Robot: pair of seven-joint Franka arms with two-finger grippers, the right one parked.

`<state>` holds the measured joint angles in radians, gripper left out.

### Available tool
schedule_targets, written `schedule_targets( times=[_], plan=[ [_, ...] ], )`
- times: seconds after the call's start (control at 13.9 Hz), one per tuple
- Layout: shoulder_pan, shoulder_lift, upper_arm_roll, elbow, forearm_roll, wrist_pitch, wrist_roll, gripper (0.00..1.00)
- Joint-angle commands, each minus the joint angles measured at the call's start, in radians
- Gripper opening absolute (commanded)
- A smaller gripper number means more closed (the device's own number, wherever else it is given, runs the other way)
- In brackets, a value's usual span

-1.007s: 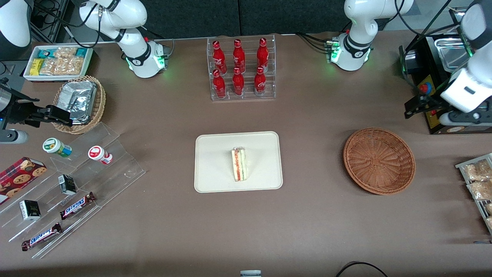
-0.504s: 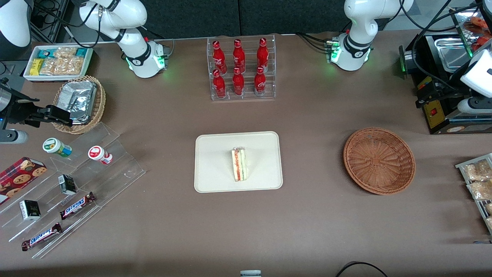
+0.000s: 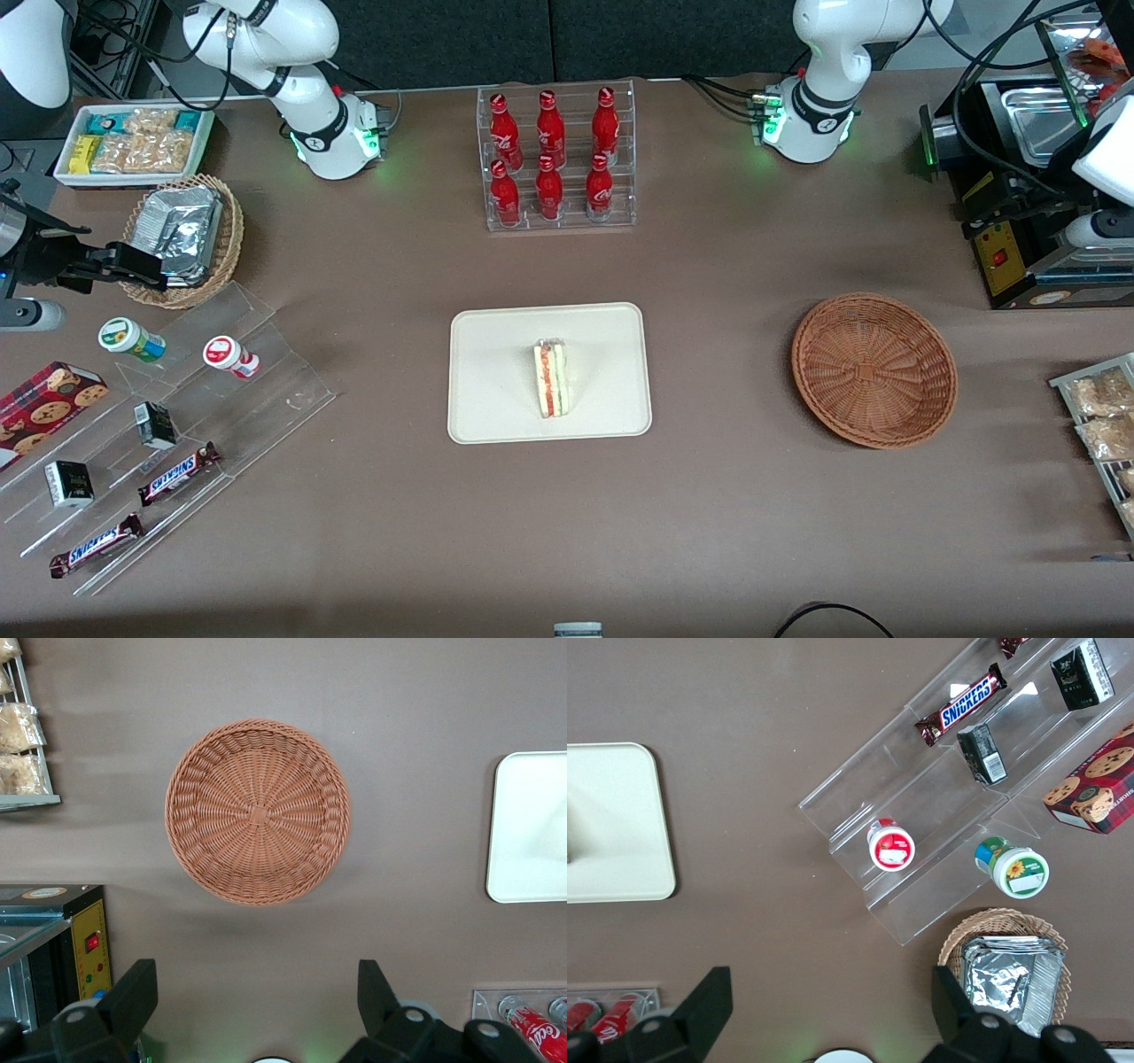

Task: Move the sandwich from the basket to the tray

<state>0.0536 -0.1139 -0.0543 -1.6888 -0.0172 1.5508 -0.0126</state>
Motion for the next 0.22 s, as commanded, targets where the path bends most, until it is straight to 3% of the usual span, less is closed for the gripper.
schedule_targets(
  times=[0.0,0.14],
  plan=[
    [-0.003,0.014,-0.001,0.031,0.011,-0.029,-0.015,1.00],
    [-0.003,0.014,-0.001,0.031,0.011,-0.029,-0.015,1.00]
  ],
)
